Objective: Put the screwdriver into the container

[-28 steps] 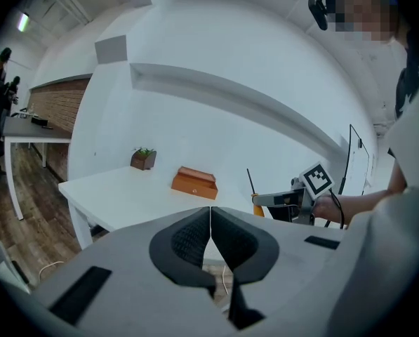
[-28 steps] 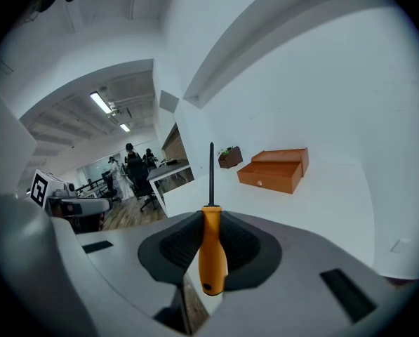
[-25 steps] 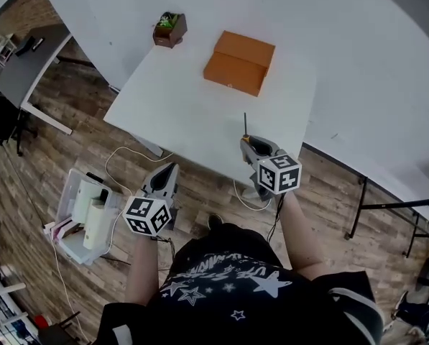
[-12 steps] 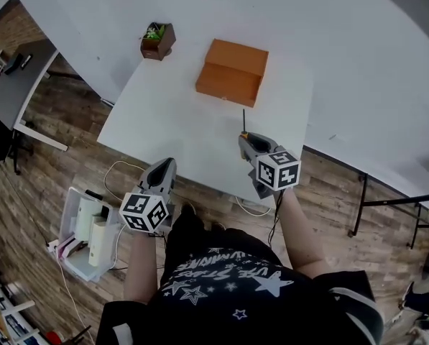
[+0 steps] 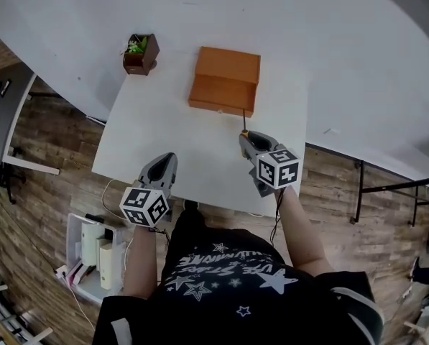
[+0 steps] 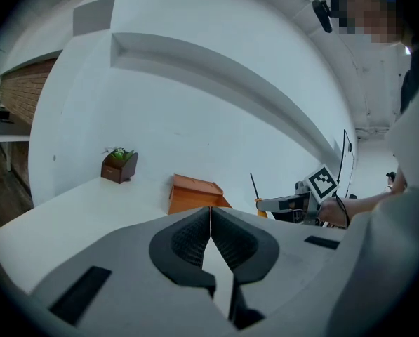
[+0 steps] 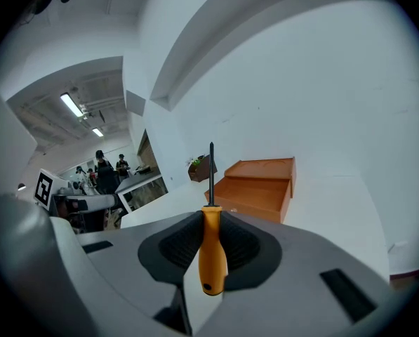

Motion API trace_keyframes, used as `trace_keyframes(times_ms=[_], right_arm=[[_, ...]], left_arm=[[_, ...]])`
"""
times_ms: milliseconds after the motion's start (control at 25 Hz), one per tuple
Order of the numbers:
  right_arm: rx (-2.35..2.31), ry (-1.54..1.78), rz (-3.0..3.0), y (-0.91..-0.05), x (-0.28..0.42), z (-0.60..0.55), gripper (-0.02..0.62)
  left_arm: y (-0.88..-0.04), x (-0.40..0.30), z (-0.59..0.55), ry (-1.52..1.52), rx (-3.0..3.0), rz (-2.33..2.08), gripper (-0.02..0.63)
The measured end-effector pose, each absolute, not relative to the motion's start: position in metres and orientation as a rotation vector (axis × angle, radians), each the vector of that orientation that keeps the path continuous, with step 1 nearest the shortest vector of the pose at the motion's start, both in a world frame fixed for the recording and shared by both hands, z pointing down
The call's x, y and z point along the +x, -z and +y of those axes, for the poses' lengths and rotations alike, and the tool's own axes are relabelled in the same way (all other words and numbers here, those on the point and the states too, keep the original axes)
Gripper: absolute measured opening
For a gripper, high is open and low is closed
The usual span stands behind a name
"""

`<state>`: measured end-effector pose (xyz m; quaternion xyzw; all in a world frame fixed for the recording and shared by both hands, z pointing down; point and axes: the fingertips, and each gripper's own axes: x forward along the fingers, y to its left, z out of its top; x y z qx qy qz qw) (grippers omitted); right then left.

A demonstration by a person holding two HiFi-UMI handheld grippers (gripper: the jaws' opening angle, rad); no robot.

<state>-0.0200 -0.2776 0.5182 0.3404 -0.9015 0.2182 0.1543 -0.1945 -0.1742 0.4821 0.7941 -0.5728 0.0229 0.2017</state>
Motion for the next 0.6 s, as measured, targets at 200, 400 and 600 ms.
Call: trace_keyframes(times_ms=[200,400,600], right_arm=[[1.061,-0.615,-2.546,-0.512,-0.035,-0.313,0.092],[1.090,-0.492,-2.459,-0.511,-0.043,-0.344,0.092],[1.072,-0.362,-2.392,-0.507,-0.054,-0.373,0.092]], left_arm=[[-0.478,-0.217,-0.222,-0.078,2.273,-1.520,0.021],[-0.472,-0.235,-0.264,-0.090,2.321,-1.455,0.021],[-0.465,-0.254,-0.304,-0.086,2.355,-1.414,0.021]])
